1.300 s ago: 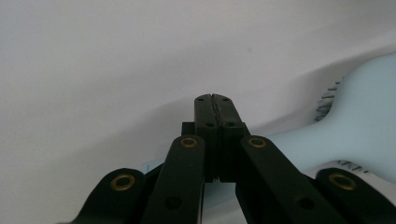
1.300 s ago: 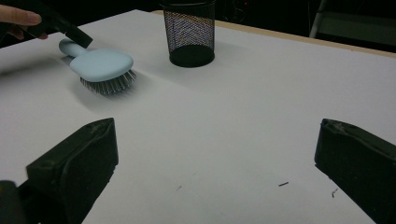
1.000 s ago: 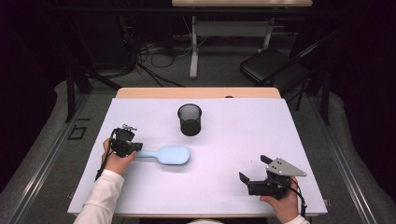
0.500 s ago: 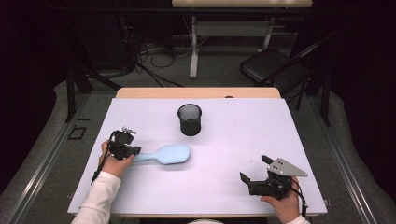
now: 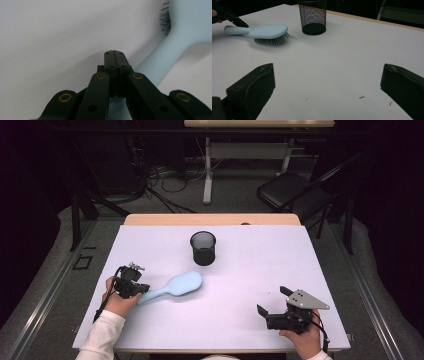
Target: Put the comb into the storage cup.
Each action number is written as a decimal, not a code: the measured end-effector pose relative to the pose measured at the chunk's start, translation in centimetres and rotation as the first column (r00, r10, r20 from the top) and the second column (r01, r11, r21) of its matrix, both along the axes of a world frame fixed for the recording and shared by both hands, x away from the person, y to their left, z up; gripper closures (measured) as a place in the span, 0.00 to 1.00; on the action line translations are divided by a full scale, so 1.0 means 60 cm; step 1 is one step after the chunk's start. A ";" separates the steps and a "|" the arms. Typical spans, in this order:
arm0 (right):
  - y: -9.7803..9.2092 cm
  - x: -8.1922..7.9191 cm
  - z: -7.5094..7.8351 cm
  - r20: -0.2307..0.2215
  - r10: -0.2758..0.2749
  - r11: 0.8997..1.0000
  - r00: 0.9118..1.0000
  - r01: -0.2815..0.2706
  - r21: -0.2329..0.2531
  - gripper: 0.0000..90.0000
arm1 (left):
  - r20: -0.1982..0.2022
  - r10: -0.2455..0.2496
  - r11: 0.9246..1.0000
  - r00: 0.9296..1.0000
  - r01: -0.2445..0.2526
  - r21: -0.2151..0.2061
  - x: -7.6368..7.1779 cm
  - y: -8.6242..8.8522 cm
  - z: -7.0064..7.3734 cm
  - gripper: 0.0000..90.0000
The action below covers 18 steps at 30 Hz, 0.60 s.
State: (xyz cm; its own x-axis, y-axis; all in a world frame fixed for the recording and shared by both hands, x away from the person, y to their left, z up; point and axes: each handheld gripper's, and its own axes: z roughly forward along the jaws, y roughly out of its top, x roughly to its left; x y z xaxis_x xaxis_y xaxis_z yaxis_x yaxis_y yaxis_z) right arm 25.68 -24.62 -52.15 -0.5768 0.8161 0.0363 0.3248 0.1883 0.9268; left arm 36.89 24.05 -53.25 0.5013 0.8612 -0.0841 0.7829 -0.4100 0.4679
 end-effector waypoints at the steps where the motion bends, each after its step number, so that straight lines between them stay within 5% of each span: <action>1: 0.000 0.001 0.000 0.003 0.001 1.000 1.000 -0.001 -0.004 0.00 | -0.001 -0.001 1.000 1.000 0.001 0.000 -0.003 -0.001 0.000 1.00; 18: 0.000 0.001 0.000 0.005 0.005 1.000 1.000 -0.005 -0.004 0.00 | -0.008 -0.043 0.999 0.999 0.043 0.003 -0.032 -0.007 -0.001 1.00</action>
